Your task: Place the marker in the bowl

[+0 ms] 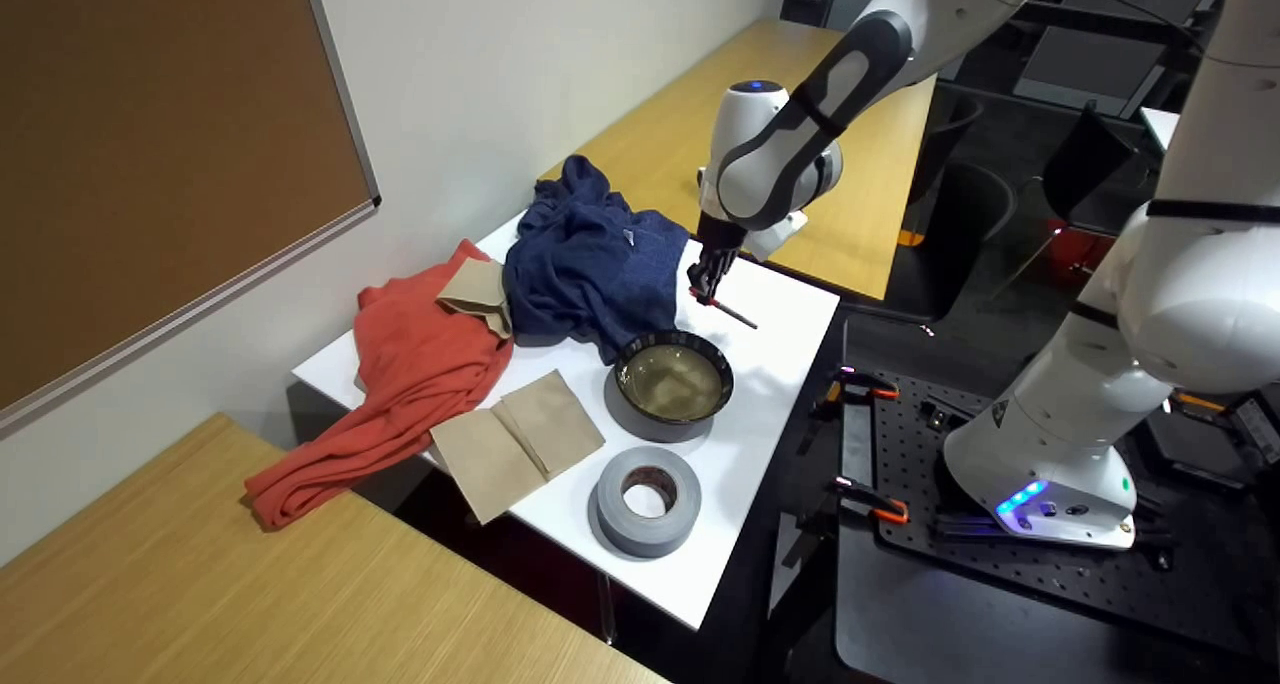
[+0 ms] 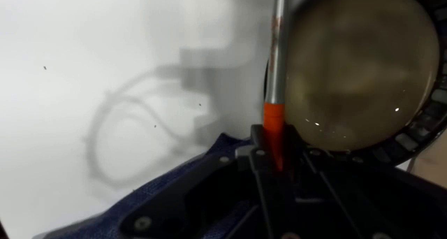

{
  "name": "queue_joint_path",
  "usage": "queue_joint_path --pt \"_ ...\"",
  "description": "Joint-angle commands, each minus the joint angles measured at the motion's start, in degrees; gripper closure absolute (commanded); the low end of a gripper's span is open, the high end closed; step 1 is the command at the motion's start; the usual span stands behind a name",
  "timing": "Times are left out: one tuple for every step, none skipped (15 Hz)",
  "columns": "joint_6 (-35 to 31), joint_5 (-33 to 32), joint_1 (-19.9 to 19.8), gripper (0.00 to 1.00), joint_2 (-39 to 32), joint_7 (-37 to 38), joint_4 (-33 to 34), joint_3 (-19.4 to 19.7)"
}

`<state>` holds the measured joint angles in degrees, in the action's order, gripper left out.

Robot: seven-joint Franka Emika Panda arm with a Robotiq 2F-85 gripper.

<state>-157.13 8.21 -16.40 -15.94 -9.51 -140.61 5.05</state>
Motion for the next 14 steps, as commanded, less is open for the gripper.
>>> queue_joint_path --pt "-3.7 2.5 0.9 0.96 4.1 -5.9 -4.6 -3.7" --pt "-4.6 3.5 1.0 0.96 4.2 -7.3 -4.8 -5.1" --pt "-5.6 4.9 0.7 0.96 4.1 -9.3 -5.1 -6.6" --pt "-7.0 7.3 -0.1 0.96 3.9 -12.4 -5.2 -8.8" --pt "-8.4 9.3 -0.6 0.96 3.4 -14.9 -5.2 -10.6" --pt "-9.7 11.4 -1.2 0.96 2.7 -17.6 -4.9 -12.5" --pt "-10.6 13.6 -2.3 0.96 2.4 -20.7 -4.8 -14.7" --pt "-11.8 15.2 -2.7 0.96 1.5 -23.1 -4.5 -16.2" --pt "-12.6 17.0 -3.5 0.96 0.9 -25.9 -4.2 -17.9" --pt "-13.5 17.8 -3.9 0.96 -0.1 -27.7 -3.8 -18.9" --pt "-14.3 18.7 -4.4 0.96 -0.8 -29.5 -3.6 -19.9" --pt "-15.1 18.7 -4.7 0.96 -1.7 -30.6 -3.4 -20.3" --pt "-16.1 18.8 -5.2 0.96 -2.4 -31.6 -3.3 -20.9" --pt "-17.1 18.7 -5.6 0.96 -3.1 -32.2 -3.3 -21.2"
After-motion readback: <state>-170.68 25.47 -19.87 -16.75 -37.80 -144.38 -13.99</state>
